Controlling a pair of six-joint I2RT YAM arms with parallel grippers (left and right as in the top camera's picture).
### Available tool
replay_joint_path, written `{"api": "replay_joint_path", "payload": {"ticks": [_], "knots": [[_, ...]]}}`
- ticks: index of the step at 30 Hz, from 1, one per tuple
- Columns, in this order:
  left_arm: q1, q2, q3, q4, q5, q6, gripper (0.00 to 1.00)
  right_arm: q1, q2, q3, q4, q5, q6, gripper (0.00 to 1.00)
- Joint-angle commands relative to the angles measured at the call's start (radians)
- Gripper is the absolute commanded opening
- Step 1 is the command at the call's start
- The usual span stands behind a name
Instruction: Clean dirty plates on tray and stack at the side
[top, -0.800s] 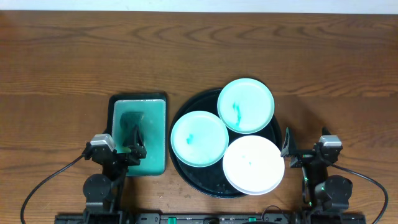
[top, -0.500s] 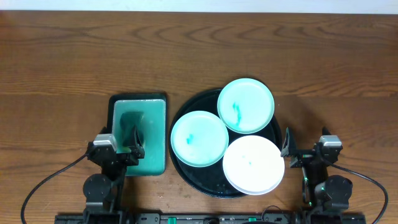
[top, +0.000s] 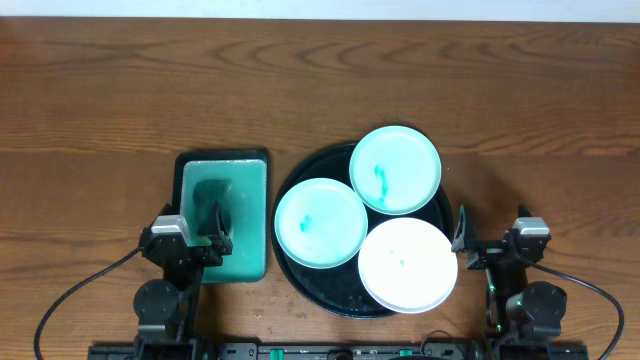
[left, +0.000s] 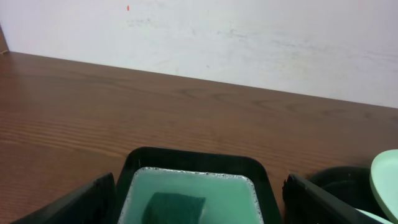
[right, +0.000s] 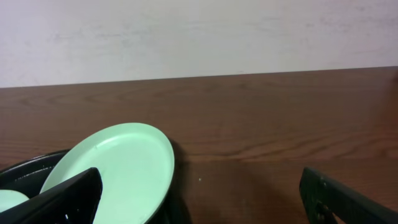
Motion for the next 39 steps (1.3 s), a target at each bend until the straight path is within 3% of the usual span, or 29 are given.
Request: {"api": "replay_joint_path", "payload": {"ticks": [1,21,28,34,39], "knots": [[-0.001,-0.006,-0.020,-0.029,-0.013,0.021,0.86,0.010,-0.005,-0.003,-0.001,0.006,0.002,0.99],[-0.001,-0.006,-0.020,-0.029,-0.031,0.021,0.86,0.010,-0.005,-0.003,0.055,-0.003,0.014,0.99],[-0.002,-0.006,-0.020,-0.030,-0.031,0.020,0.86,0.010,-0.005,-0.003,0.105,-0.133,0.025,0.99],[-0.001,0.001,-0.007,-0.051,-0.031,-0.105,0.86,0.010,-0.005,0.032,0.088,-0.304,0.024,0.99],[-0.001,0.081,0.069,-0.098,-0.031,-0.120,0.86,0.010,0.037,0.153,-0.010,-0.308,-0.006,0.99]]}}
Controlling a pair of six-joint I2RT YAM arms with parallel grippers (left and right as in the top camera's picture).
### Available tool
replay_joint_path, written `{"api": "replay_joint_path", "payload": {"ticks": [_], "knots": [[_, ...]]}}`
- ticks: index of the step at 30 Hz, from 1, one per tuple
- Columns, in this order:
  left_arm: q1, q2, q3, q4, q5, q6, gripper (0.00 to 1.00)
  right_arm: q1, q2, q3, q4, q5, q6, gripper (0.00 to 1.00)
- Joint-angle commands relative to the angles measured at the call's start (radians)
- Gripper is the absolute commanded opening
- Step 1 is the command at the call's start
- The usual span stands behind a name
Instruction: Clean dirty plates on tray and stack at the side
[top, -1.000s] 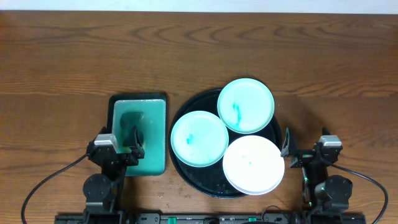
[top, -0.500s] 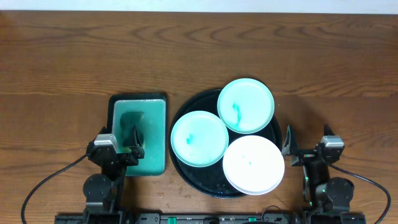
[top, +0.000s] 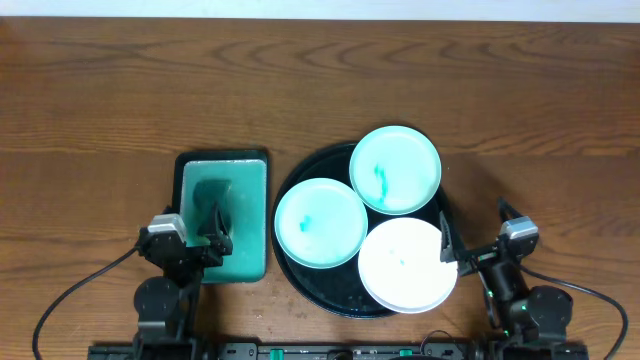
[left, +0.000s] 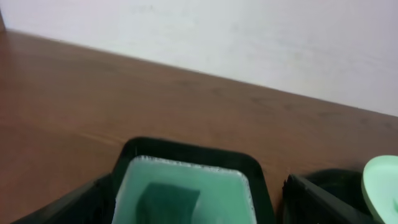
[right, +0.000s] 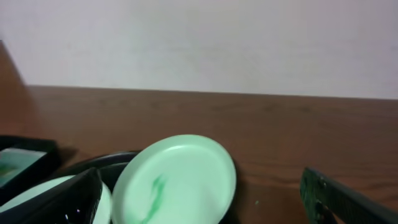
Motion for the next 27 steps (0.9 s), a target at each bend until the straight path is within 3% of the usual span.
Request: {"api": "replay_joint_path", "payload": {"ticks": [1,7,12,16,19,27], "knots": [[-0.001,0.075,0.067,-0.045,-0.022,-0.034,0.86,0.010,0.047,0.128,-0.043,-0.048,-0.026,0.99],[-0.002,0.379,0.338,-0.122,-0.022,-0.033,0.86,0.010,0.321,0.383,-0.200,-0.048,-0.095,0.99],[-0.002,0.680,0.657,-0.352,-0.022,-0.033,0.86,0.010,0.645,0.690,-0.404,-0.089,-0.095,0.99],[-0.002,0.874,0.900,-0.563,-0.003,-0.034,0.86,0.011,0.892,0.948,-0.634,-0.137,-0.095,0.99],[-0.002,1.019,1.090,-0.772,-0.003,-0.034,0.86,0.034,1.176,1.223,-0.983,-0.145,-0.130,0.99],[-0.001,1.176,1.269,-1.134,0.023,-0.067,0.86,0.142,1.561,1.507,-1.488,0.070,-0.165,0.99]]}}
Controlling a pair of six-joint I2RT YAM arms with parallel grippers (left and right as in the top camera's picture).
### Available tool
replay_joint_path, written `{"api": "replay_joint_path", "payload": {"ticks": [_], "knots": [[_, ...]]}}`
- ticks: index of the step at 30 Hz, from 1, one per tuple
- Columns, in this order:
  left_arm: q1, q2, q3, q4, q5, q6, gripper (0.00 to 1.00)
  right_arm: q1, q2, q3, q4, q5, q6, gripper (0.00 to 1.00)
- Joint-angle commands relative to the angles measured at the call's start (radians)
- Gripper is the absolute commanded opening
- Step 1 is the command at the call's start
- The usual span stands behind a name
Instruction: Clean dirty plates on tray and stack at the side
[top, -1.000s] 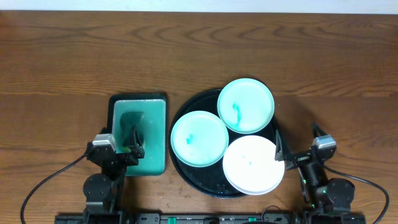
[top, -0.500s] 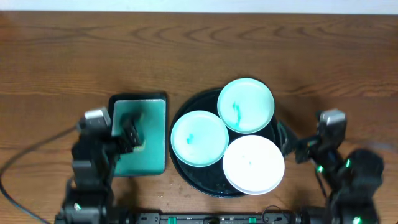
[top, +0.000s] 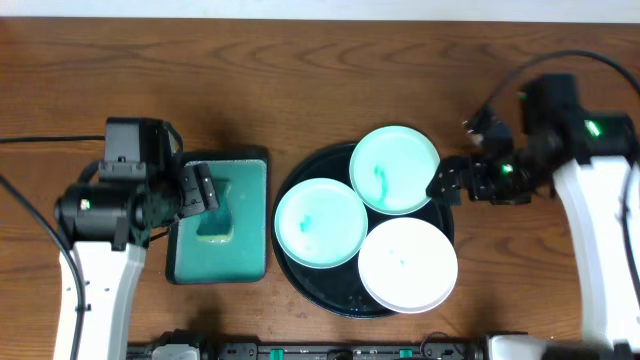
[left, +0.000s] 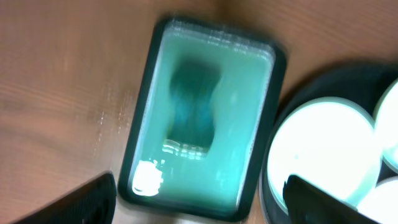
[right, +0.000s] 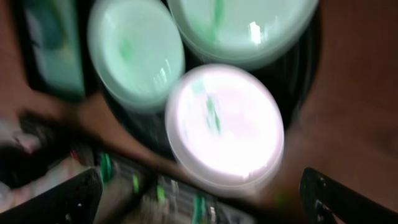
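Note:
A round black tray (top: 335, 288) holds three plates. At its back lies a mint plate with a green smear (top: 395, 170) (right: 242, 25), at its left a mint plate with a green spot (top: 320, 222) (right: 134, 56), and at its front a white plate (top: 407, 265) (right: 224, 121). Left of the tray, a dark sponge (top: 213, 205) (left: 194, 115) lies in a basin of green water (top: 222, 255) (left: 249, 162). High above the basin, my left gripper (top: 190, 195) (left: 199, 208) is open and empty. By the tray's right edge, my right gripper (top: 478, 185) (right: 199, 208) hangs open and empty.
The wooden table (top: 300, 80) stretches bare behind and to both sides of the tray. The arm bases and cables run along the front edge (top: 320, 350).
Both arms have risen from the front edge. The left gripper is now over the basin, the right one beside the tray's right rim. Both wrist cameras now look down. Plates and sponge are unmoved.
Both grippers first rested open at the table's front edge, facing the back wall. Then the right one had turned left toward the plates while the left barely shifted. Now both are up over the table, still open and empty.

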Motion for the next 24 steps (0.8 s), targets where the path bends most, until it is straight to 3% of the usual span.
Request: {"api": "replay_joint_path", "payload": {"ticks": [1,6,14,24], "knots": [[-0.001,0.070,0.078,-0.081,0.054,-0.017,0.86,0.061,0.138,0.098,-0.087,0.125,-0.011,0.99],[-0.002,0.133,0.086,-0.114,0.152,-0.017,0.86,0.117,0.207,0.103,-0.027,0.121,0.049,0.99],[-0.001,0.175,0.086,-0.119,0.148,-0.017,0.86,0.215,0.265,0.100,0.150,0.110,0.067,0.99],[-0.002,0.175,0.086,-0.121,0.148,-0.017,0.86,0.232,0.276,0.092,0.274,0.015,0.077,0.99]]}}
